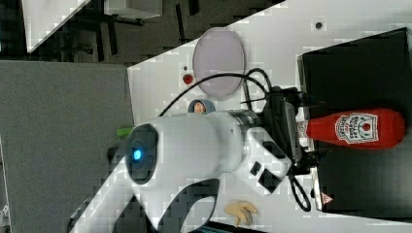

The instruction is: Pick Ketchup from oven and place it on table.

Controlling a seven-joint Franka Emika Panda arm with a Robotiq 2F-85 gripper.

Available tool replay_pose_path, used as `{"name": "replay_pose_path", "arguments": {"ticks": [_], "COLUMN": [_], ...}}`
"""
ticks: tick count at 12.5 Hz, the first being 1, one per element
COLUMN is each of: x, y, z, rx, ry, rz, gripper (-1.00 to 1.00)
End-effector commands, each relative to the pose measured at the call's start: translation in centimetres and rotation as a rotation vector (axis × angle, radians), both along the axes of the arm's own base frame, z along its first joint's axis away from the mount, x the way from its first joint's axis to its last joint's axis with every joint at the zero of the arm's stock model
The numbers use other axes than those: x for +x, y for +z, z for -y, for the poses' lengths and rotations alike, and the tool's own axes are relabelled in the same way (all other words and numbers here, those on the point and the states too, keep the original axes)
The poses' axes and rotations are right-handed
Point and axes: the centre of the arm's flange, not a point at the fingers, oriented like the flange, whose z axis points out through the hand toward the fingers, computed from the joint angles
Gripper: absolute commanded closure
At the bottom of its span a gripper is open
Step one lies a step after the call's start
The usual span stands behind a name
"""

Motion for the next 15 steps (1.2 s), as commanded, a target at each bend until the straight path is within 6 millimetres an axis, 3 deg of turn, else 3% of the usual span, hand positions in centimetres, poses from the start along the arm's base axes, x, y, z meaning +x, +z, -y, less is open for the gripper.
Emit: {"name": "replay_pose_path", "arguments": {"ticks": [1,8,9,10,12,13,15], "x": [-0.9,-0.5,-0.4,-0.6,-0.5,-0.3,1.7], "y": [-0.4,-4.7,-4.7,-4.9,-4.3,-3.9,-0.2], "z": [1.8,3.0,3.0,3.2,3.3,3.1,0.9], "rx": [-0.001,-0.001,-0.001,0.0,-0.004,-0.005,0.011], "ry": [-0.029,-0.081,-0.08,-0.084,-0.083,-0.08,-0.029], "rz": [0.028,0.039,0.04,0.036,0.046,0.053,0.08], "gripper": [-1.0,-1.0,-0.95,-0.68,-0.2,-0.2,-0.2]}}
